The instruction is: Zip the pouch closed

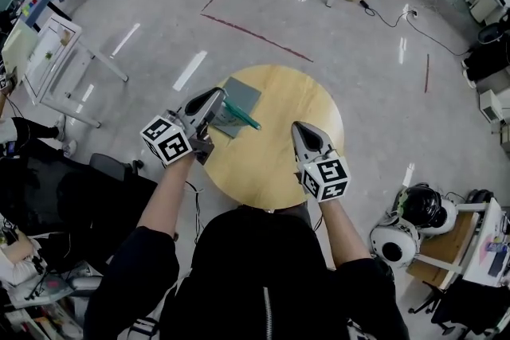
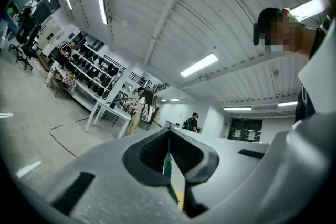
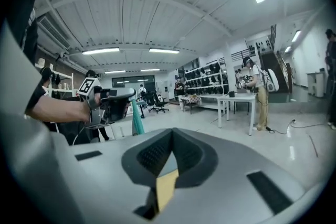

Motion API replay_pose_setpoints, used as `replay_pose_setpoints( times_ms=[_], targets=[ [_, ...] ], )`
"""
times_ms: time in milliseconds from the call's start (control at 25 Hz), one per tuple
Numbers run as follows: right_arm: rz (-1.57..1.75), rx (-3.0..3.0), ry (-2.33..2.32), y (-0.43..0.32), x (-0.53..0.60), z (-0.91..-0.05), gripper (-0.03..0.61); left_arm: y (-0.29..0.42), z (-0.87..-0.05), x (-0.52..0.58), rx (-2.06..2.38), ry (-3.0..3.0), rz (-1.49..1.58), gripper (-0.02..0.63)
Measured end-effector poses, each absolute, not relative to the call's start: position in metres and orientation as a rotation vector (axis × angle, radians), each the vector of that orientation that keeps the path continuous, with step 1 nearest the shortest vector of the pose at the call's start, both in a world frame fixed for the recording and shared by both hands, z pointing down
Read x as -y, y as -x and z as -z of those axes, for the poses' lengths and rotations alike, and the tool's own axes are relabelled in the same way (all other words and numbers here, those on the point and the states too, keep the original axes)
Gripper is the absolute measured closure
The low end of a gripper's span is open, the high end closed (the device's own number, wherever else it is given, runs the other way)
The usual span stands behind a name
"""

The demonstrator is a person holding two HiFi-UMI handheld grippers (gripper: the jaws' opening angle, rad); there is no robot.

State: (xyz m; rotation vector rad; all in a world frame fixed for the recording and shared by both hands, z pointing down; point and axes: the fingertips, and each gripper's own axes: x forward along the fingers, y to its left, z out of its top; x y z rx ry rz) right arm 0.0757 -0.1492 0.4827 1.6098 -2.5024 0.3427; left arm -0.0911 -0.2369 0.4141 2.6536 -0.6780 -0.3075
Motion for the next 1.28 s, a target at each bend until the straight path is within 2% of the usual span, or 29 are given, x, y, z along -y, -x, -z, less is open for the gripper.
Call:
replay_pose_setpoints(
  times_ms=[440, 1280],
  targets=[
    [-0.171, 2.508, -1.704, -0.081, 0.169, -0.436, 0.588, 0.079, -0.415, 0.24, 0.645, -2.685, 0.27, 0.609],
    [-0.182, 2.499, -1.724, -0.083, 0.17, -0.44, 0.586, 0.063, -0.429, 0.229, 0.602, -2.703, 0.242, 0.609]
  ],
)
